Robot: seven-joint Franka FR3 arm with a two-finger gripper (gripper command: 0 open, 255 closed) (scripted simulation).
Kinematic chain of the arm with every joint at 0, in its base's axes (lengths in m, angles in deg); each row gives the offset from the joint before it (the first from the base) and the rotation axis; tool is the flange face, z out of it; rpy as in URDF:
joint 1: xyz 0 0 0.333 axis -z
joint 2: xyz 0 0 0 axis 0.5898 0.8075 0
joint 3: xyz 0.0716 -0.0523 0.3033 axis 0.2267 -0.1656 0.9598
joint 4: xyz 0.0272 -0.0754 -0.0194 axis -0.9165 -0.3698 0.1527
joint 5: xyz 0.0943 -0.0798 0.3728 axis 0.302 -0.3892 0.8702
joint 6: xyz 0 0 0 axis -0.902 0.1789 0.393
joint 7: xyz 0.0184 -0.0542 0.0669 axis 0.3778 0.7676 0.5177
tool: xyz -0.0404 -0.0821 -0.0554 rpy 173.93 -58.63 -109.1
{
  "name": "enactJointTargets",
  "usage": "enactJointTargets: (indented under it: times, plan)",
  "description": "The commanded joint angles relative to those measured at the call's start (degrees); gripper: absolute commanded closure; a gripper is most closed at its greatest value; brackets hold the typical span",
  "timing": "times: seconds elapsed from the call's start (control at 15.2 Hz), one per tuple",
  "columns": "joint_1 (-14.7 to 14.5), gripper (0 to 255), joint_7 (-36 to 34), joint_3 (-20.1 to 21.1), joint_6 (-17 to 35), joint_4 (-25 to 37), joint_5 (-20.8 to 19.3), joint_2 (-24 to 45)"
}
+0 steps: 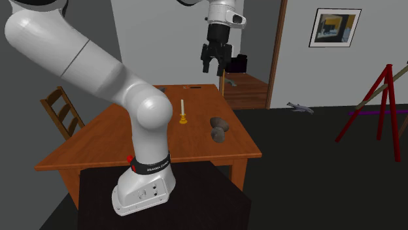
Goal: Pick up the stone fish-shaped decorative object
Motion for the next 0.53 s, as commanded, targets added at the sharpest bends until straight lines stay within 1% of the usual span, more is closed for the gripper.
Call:
enactJointTargets:
  times: [0.0,0.46]
  plan:
    - [0.00,0,0.00,0.00,0.00,0.00,0.00,0.00]
    - [-4.96,0,8.29,1.94,16.83,-8.66,-2.50,5.60]
